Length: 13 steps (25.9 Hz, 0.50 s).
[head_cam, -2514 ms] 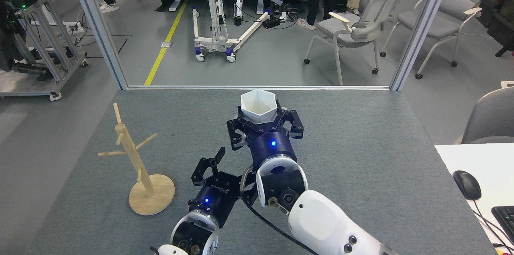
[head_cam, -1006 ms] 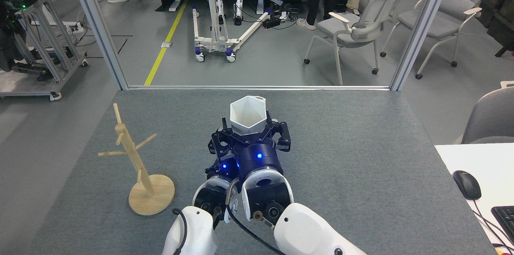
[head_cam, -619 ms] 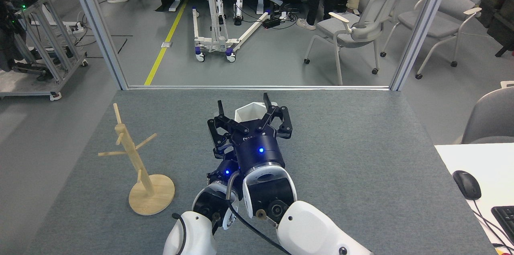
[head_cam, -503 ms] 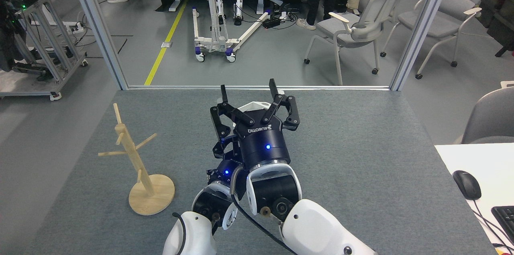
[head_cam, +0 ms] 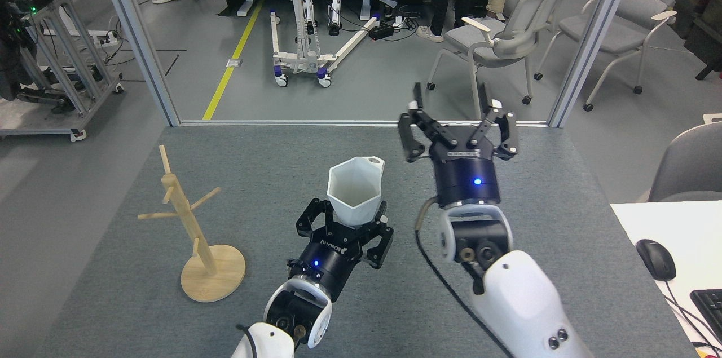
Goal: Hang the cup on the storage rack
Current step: 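Open the right gripper and withdraw it, leaving the cup in the left gripper, then carry the cup with the left gripper toward the wooden stand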
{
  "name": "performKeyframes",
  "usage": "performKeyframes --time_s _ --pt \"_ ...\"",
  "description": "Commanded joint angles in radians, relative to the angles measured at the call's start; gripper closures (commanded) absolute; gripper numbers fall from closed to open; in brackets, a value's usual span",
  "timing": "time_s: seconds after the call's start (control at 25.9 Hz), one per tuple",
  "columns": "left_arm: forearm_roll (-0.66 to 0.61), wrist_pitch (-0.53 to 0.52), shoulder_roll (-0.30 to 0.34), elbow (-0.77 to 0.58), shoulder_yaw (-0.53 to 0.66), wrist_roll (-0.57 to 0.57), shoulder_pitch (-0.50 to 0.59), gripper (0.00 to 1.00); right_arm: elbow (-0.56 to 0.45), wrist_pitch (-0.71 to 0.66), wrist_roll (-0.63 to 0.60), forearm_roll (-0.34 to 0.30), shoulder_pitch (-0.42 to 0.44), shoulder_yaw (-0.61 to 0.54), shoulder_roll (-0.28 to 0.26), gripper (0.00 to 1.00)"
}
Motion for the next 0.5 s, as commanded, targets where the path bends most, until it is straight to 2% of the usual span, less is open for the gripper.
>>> performKeyframes --time_s 0.0,0.19,0.35,0.46 --pt "-0.138 0.018 0.010 -0.086 -0.003 0.015 0.095 1.00 0.071 -0.275 -0.015 -0.065 0.110 -0.272 -0.025 0.01" --pt "-0.168 0.162 0.049 -0.135 -0.006 0.124 0.271 1.00 0.217 -0.588 -0.086 -0.058 0.263 -0.574 -0.013 0.01" --pt "-0.160 0.395 0.107 -0.203 -0.005 0.170 0.393 1.00 0.326 -0.632 -0.092 -0.042 0.315 -0.628 -0.004 0.01" --pt "-0.161 0.575 0.138 -0.209 -0.002 0.177 0.419 1.00 0.377 -0.603 -0.093 -0.015 0.337 -0.629 0.028 0.01"
